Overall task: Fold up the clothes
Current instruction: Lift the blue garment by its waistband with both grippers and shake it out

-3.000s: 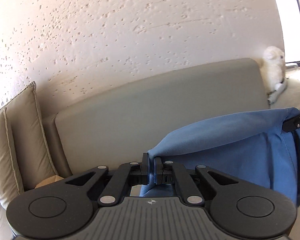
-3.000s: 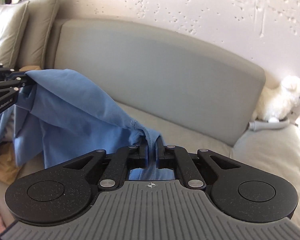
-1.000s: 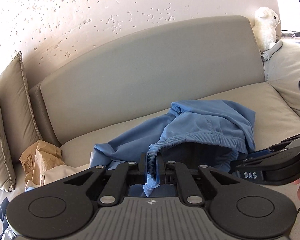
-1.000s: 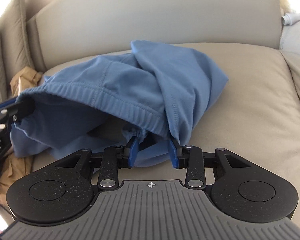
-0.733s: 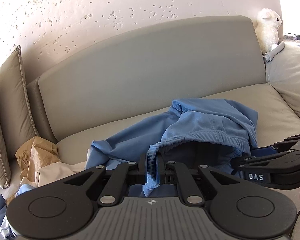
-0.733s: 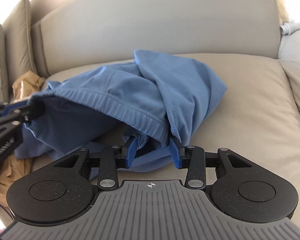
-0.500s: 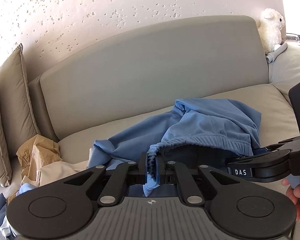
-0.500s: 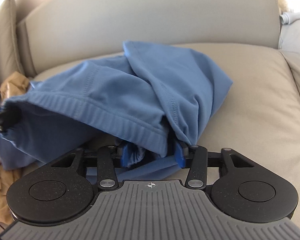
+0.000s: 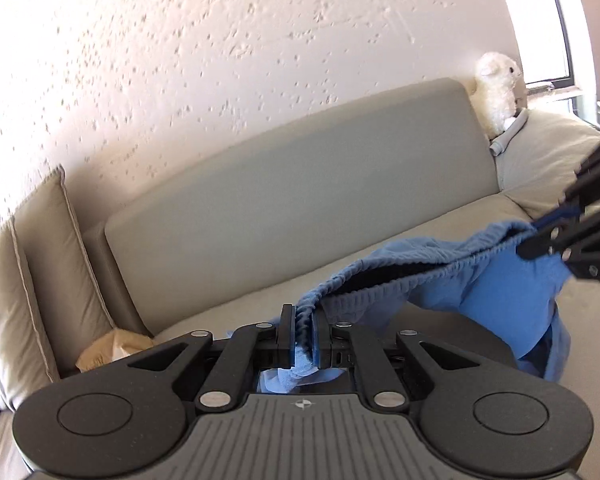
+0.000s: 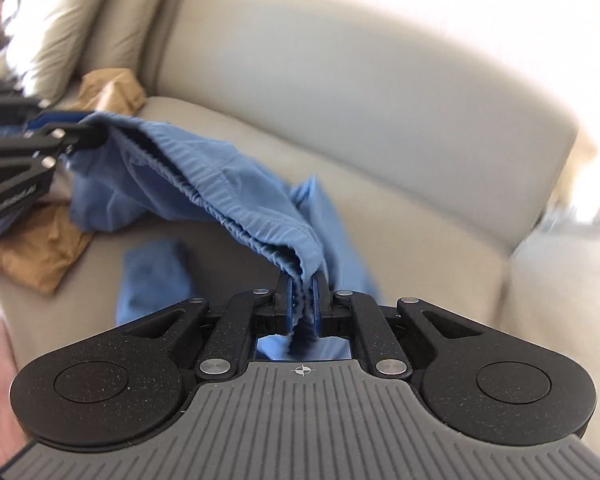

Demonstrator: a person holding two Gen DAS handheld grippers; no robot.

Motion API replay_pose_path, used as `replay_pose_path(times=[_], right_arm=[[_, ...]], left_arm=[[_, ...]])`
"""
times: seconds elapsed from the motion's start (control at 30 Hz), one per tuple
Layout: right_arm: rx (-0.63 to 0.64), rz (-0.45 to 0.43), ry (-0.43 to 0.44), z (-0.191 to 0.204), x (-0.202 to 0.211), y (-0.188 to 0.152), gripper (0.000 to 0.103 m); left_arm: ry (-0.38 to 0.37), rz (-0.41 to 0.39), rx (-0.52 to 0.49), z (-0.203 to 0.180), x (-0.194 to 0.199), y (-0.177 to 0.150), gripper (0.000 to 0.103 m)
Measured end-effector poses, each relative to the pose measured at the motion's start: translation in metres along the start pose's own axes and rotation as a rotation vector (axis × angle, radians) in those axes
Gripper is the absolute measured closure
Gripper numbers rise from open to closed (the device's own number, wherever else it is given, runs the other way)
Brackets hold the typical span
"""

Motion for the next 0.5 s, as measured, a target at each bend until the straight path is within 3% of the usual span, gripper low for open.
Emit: replay_pose_path(times=[0.17, 0.27, 0.37, 0.5], right_arm=[[0.162, -0.091, -0.068, 0.0, 0.111, 0.022, 0.094], [0.18, -0.107, -0.066, -0.001, 0.166, 0.022, 0.094], [0.188, -0.068, -0.015, 0.004, 0.196, 0.007, 0.094], [0.225, 0.018, 0.028, 0.028, 0.19, -0.049, 0.094]], left_arm=[[-0.046, -0.09, -0.039, 0.01, 0.075, 0.024, 0.095], [-0.094, -0.114, -0.053, 0.013, 0.116, 0.03, 0.095], [-0.153, -0.088, -0.124, 0.0, 0.141, 0.017, 0.095], [-0.264, 0.062, -0.191, -0.049, 0.135, -0.042, 0.095]])
Point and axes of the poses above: each gripper's, at about its wrist camera, not at the fingertips, and x roughly against the way its jaws point, z to its left, y to its top, the point moved 2 cm from there along -x, roughly the way its jaws point, and after that the axes turned 5 degrees about -x, right-handed, at the moved point
